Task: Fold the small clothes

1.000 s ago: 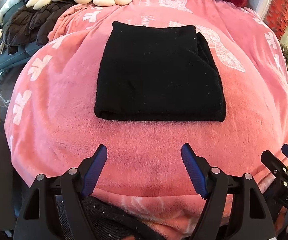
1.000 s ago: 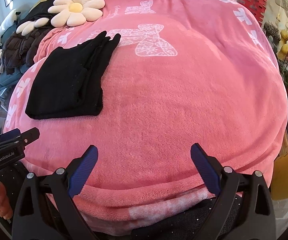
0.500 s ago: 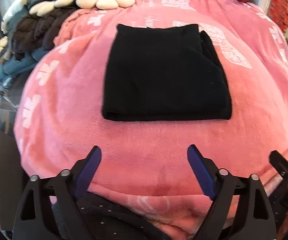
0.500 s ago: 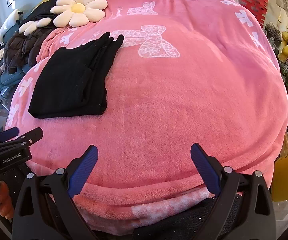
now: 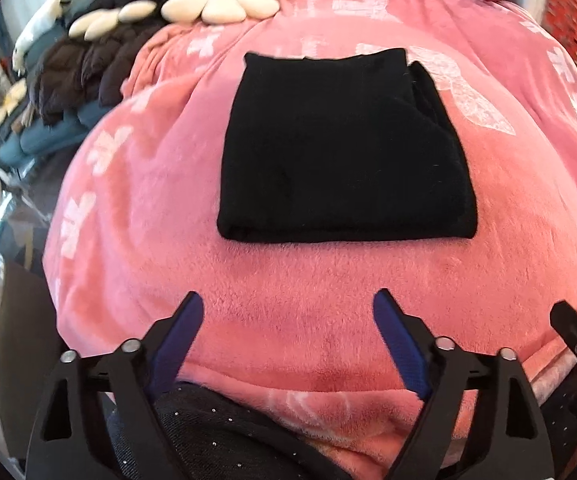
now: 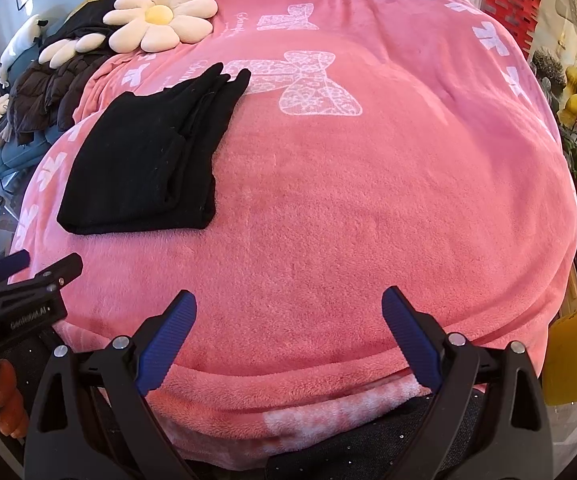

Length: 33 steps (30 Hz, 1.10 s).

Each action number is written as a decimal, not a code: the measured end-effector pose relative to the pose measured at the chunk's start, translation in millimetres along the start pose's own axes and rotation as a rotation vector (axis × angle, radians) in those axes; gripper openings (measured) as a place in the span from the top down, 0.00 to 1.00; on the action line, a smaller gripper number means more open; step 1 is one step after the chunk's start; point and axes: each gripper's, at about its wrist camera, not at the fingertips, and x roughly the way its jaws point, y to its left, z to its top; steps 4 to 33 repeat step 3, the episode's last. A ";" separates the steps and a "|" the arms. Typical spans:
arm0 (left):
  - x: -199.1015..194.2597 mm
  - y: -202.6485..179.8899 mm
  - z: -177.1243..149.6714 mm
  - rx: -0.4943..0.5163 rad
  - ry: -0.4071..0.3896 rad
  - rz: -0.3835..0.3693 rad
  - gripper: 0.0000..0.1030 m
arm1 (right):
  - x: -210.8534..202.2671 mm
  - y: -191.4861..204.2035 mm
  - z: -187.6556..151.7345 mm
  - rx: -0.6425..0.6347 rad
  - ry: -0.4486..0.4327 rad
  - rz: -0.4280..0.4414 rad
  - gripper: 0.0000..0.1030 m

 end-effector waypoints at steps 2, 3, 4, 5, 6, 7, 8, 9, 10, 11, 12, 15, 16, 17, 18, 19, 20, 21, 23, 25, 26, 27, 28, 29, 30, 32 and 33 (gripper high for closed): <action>0.4 3.7 0.0 -0.022 0.004 -0.011 0.22 | 0.3 -0.4 0.1 -0.003 0.000 0.000 0.11; 0.6 3.8 -0.3 -0.024 0.004 -0.020 0.23 | 0.3 -0.4 0.1 -0.003 0.000 0.000 0.11; 0.6 3.8 -0.3 -0.024 0.004 -0.020 0.23 | 0.3 -0.4 0.1 -0.003 0.000 0.000 0.11; 0.6 3.8 -0.3 -0.024 0.004 -0.020 0.23 | 0.3 -0.4 0.1 -0.003 0.000 0.000 0.11; 0.6 3.8 -0.3 -0.024 0.004 -0.020 0.23 | 0.3 -0.4 0.1 -0.003 0.000 0.000 0.11; 0.6 3.8 -0.3 -0.024 0.004 -0.020 0.23 | 0.3 -0.4 0.1 -0.003 0.000 0.000 0.11; 0.6 3.8 -0.3 -0.024 0.004 -0.020 0.23 | 0.3 -0.4 0.1 -0.003 0.000 0.000 0.11; 0.6 3.8 -0.3 -0.024 0.004 -0.020 0.23 | 0.3 -0.4 0.1 -0.003 0.000 0.000 0.11; 0.6 3.8 -0.3 -0.024 0.004 -0.020 0.23 | 0.3 -0.4 0.1 -0.003 0.000 0.000 0.11; 0.6 3.8 -0.3 -0.024 0.004 -0.020 0.23 | 0.3 -0.4 0.1 -0.003 0.000 0.000 0.11; 0.6 3.8 -0.3 -0.024 0.004 -0.020 0.23 | 0.3 -0.4 0.1 -0.003 0.000 0.000 0.11; 0.6 3.8 -0.3 -0.024 0.004 -0.020 0.23 | 0.3 -0.4 0.1 -0.003 0.000 0.000 0.11; 0.6 3.8 -0.3 -0.024 0.004 -0.020 0.23 | 0.3 -0.4 0.1 -0.003 0.000 0.000 0.11; 0.6 3.8 -0.3 -0.024 0.004 -0.020 0.23 | 0.3 -0.4 0.1 -0.003 0.000 0.000 0.11; 0.6 3.8 -0.3 -0.024 0.004 -0.020 0.23 | 0.3 -0.4 0.1 -0.003 0.000 0.000 0.11; 0.6 3.8 -0.3 -0.024 0.004 -0.020 0.23 | 0.3 -0.4 0.1 -0.003 0.000 0.000 0.11; 0.6 3.8 -0.3 -0.024 0.004 -0.020 0.23 | 0.3 -0.4 0.1 -0.003 0.000 0.000 0.11; 0.6 3.8 -0.3 -0.024 0.004 -0.020 0.23 | 0.3 -0.4 0.1 -0.003 0.000 0.000 0.11; 0.6 3.8 -0.3 -0.024 0.004 -0.020 0.23 | 0.3 -0.4 0.1 -0.003 0.000 0.000 0.11; 0.6 3.8 -0.3 -0.024 0.004 -0.020 0.23 | 0.3 -0.4 0.1 -0.003 0.000 0.000 0.11; 0.6 3.8 -0.3 -0.024 0.004 -0.020 0.23 | 0.3 -0.4 0.1 -0.003 0.000 0.000 0.11; 0.6 3.8 -0.3 -0.024 0.004 -0.020 0.23 | 0.3 -0.4 0.1 -0.003 0.000 0.000 0.11; 0.6 3.8 -0.3 -0.024 0.004 -0.020 0.23 | 0.3 -0.4 0.1 -0.003 0.000 0.000 0.11; 0.6 3.8 -0.3 -0.024 0.004 -0.020 0.23 | 0.3 -0.4 0.1 -0.003 0.000 0.000 0.11; 0.6 3.8 -0.3 -0.024 0.004 -0.020 0.23 | 0.3 -0.4 0.1 -0.003 0.000 0.000 0.11; 0.6 3.8 -0.3 -0.024 0.004 -0.020 0.23 | 0.3 -0.4 0.1 -0.003 0.000 0.000 0.11; 0.6 3.8 -0.3 -0.024 0.004 -0.020 0.23 | 0.3 -0.4 0.1 -0.003 0.000 0.000 0.11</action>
